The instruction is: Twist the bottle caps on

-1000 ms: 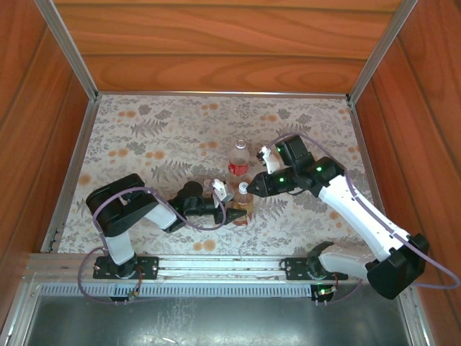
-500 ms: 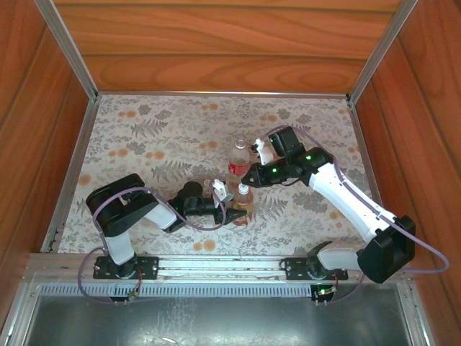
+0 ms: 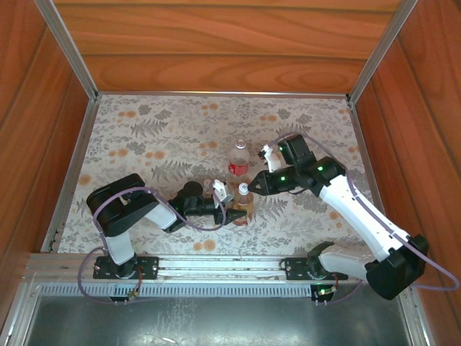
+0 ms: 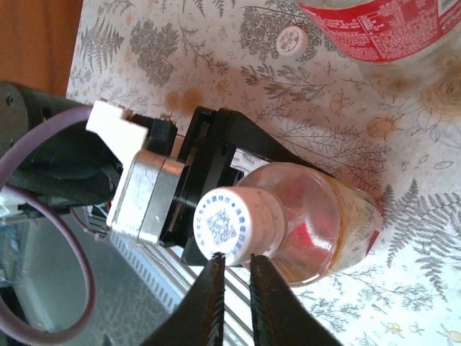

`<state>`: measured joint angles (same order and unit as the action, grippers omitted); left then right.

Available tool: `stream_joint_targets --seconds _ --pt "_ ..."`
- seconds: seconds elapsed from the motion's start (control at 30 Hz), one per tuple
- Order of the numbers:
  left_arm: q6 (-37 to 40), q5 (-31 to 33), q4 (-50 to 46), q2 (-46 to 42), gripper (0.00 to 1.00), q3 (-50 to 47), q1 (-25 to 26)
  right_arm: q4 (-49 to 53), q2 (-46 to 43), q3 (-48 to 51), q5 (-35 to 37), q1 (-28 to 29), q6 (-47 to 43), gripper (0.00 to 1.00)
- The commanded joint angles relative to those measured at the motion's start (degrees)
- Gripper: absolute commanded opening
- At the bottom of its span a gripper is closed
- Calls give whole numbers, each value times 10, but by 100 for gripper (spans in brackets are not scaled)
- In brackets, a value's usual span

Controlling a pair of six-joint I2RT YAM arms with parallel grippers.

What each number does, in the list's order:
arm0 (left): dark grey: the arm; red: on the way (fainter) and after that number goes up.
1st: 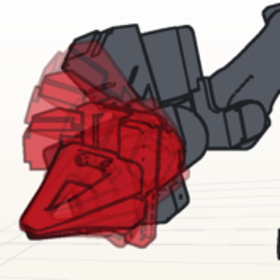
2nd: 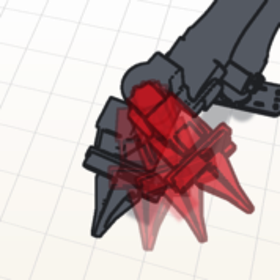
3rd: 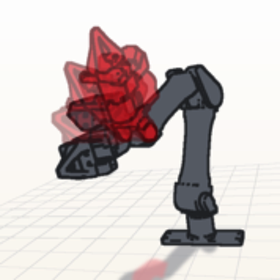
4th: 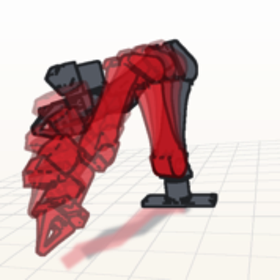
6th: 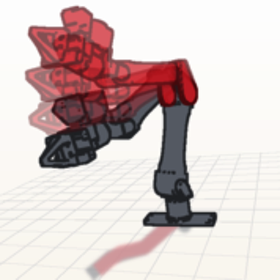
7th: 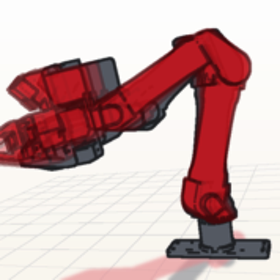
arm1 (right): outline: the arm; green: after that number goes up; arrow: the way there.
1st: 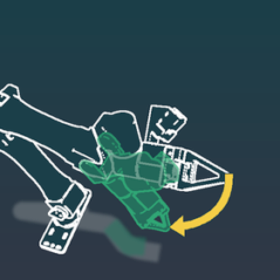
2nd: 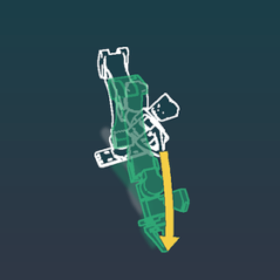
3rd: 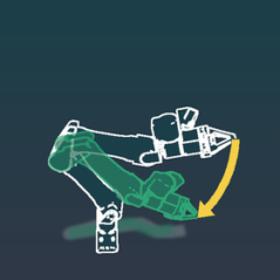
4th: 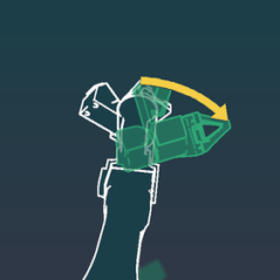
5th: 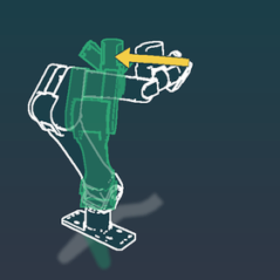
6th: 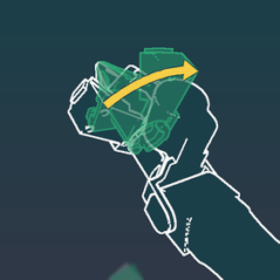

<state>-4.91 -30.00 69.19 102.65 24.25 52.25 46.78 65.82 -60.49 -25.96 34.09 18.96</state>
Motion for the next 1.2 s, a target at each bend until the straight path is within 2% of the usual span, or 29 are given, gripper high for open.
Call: stream_joint_targets --seconds 0.0,0.03,0.1,0.23,0.27,0.3,0.47,0.67,0.8,0.93,1.0,1.17 --pt "1 9 -31 16 65 -9 -4 13 -17 -12 24 0 -14 29" --pt "2 8 -31 15 65 -10 -4 8 -21 -14 37 0 -26 33" --pt "2 6 -32 12 65 -11 -4 -9 -28 -10 41 0 -64 47" --pt "1 -9 -31 5 65 -14 -4 -40 -50 9 -12 0 -197 73" --pt "1 -13 -31 2 65 -15 -4 -55 -61 21 -36 1 -250 75" --pt "0 -18 -31 0 65 -16 -4 -70 -76 36 -57 1 -287 76" --pt "2 -35 -31 -7 65 -24 -2 -130 -137 91 -59 1 -447 76" --pt "17 -47 -31 4 65 -20 -1 -45 -89 42 -67 16 -552 69" --pt "43 -2 -32 3 65 -29 3 33 -49 -3 3 51 -590 64" --pt "110 78 -36 -8 65 -49 21 92 -14 -47 73 82 -611 64" --pt "139 99 -39 -9 65 -53 25 117 8 -69 115 103 -620 64" --pt "166 105 -47 -1 65 -53 27 137 52 -100 175 133 -635 63"
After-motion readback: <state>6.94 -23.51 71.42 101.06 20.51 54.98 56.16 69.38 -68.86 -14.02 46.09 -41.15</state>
